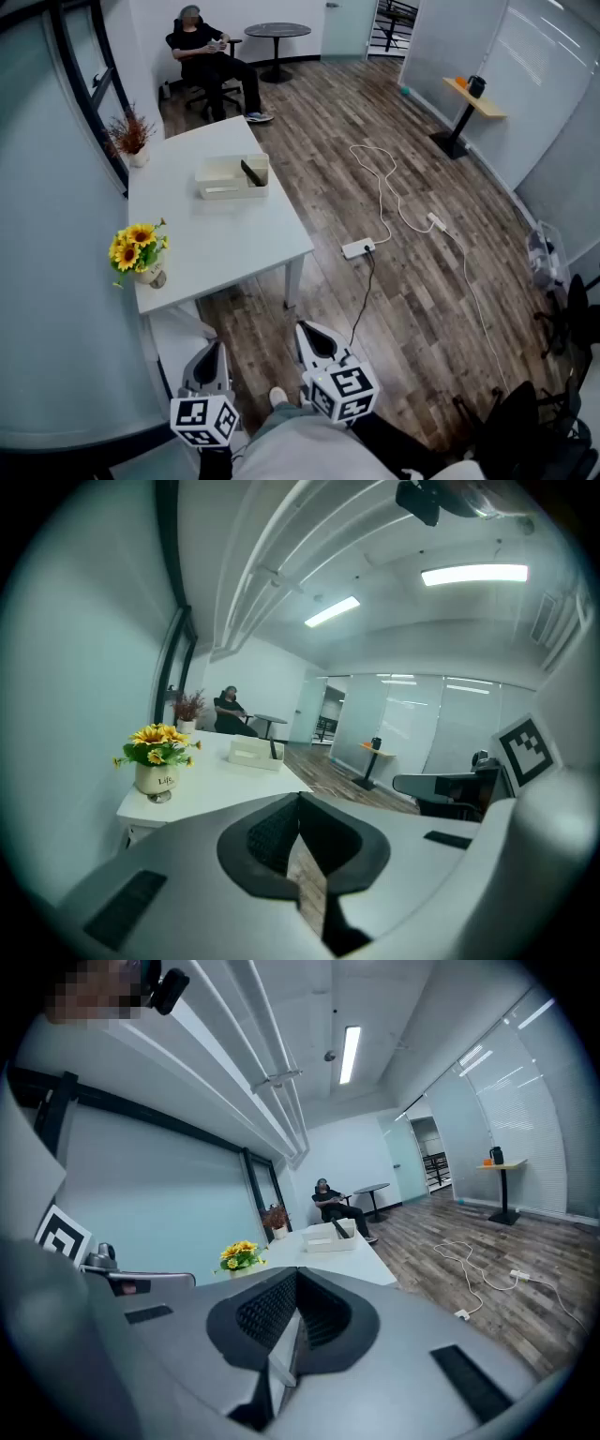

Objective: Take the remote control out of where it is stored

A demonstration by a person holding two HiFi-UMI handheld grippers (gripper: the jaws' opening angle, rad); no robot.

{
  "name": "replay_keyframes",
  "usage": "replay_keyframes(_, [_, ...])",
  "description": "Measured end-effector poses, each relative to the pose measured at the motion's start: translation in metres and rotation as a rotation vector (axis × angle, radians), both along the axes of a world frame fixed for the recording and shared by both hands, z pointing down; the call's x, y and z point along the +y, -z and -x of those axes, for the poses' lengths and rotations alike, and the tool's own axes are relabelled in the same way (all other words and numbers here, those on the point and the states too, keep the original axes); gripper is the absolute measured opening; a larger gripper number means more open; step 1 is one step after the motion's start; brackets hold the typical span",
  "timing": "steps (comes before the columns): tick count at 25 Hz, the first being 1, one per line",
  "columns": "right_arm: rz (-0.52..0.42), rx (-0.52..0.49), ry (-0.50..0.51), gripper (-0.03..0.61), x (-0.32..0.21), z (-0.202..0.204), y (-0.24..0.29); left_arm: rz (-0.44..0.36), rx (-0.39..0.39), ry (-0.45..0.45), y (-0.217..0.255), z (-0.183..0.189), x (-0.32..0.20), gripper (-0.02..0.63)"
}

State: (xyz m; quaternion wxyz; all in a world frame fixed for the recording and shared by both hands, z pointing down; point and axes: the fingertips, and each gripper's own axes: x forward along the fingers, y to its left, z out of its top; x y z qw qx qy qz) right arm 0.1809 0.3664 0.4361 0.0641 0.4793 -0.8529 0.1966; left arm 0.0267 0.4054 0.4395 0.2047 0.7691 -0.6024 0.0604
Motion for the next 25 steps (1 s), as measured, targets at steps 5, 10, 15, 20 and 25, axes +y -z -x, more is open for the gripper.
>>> replay_keyframes(5, [0.000, -0.002, 0.007, 0.005, 0.000, 0.001, -0.001, 0.004, -0.001, -0.005, 0.000, 0.001, 0.000, 0.008])
replay_keyframes(10, [-0.003, -0.003, 0.020, 0.005, -0.001, 0.004, -0.001, -0.002, -0.009, -0.010, 0.002, -0.001, -0.004, 0.008])
replay_keyframes(15, [0.027, -0.004, 0.028, 0.006, -0.001, 0.006, -0.009, 0.018, -0.012, -0.020, -0.003, -0.002, 0.000, 0.008])
replay_keyframes(20, [0.010, -0.032, 0.030, 0.006, -0.004, 0.007, 0.000, -0.003, -0.005, -0.019, 0.004, 0.002, 0.000, 0.008])
replay_keyframes(25, [-0.002, -0.089, 0.047, 0.006, -0.005, 0.021, 0.004, -0.009, 0.011, -0.018, 0.001, 0.013, 0.002, 0.008])
